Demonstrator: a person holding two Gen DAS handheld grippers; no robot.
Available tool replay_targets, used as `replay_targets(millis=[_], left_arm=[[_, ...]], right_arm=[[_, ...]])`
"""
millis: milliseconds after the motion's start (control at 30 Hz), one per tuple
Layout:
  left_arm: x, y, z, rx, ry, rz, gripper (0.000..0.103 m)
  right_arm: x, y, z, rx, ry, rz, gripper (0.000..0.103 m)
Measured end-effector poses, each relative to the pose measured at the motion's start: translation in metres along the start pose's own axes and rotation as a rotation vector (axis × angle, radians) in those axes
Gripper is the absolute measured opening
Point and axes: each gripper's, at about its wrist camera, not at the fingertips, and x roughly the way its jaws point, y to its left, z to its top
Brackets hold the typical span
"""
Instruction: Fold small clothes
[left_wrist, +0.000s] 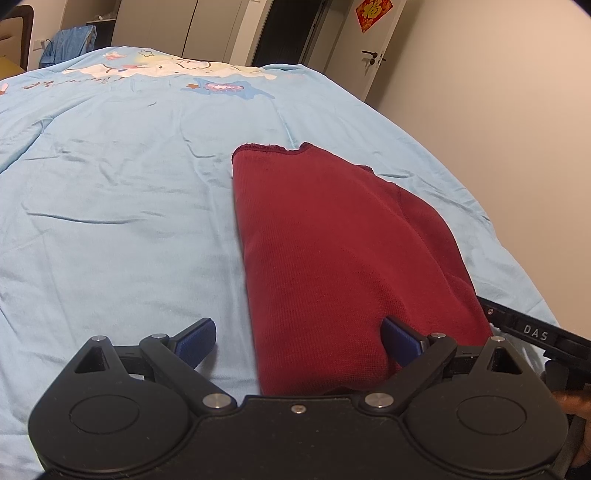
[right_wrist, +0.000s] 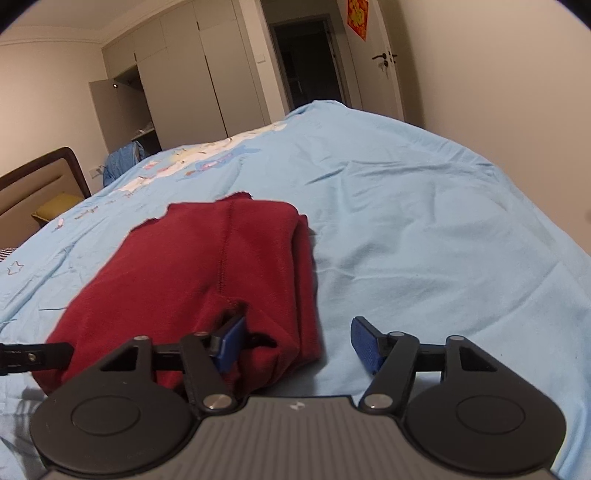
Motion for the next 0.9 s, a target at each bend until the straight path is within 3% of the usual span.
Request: replay_targets(millis=[267,333,400,433,500,533,733,900], left_arm=[[0.003,-0.002,-0.001,0.004,0.013,0.001,0.097],[0.003,-0.002,-0.001,0.01,0.015,0.001,0.097],[0.003,-0.004,-0.001,0.012,0.017,0.003,0.097],[0.003,-0.004,0.0,0.013,0.018,0.003,0.097],[0.003,-0.004,0.0,0.016,0.019,0.003,0.097],[0.003,-0.004,0.001,0.017,0.02,0.002,0.097],[-0.003,-0.006,0.005,0.027,-0.005,-0.029,0.097],[-0.01,-0.002,0.012,0.007,-0.04,-0.077,0.096]], right_arm=[[0.001,-0.016,0.021,0.133,-0.04,0.085,0.067],[0.01,-0.016,0.028,0.129,-0.032,0.088,0.06],[0.022,-0.014,0.034,0.106,-0.011,0.089,0.039],[0.029,-0.013,0.037,0.093,0.009,0.087,0.035],[0.04,-0.008,0.041,0.057,0.031,0.086,0.01],[0.044,-0.005,0.043,0.025,0.03,0.083,0.007],[0.05,0.002,0.063,-0.088,-0.004,0.043,0.006],[0.063,-0.015,0.053,-0.011,0.053,0.076,0.01]])
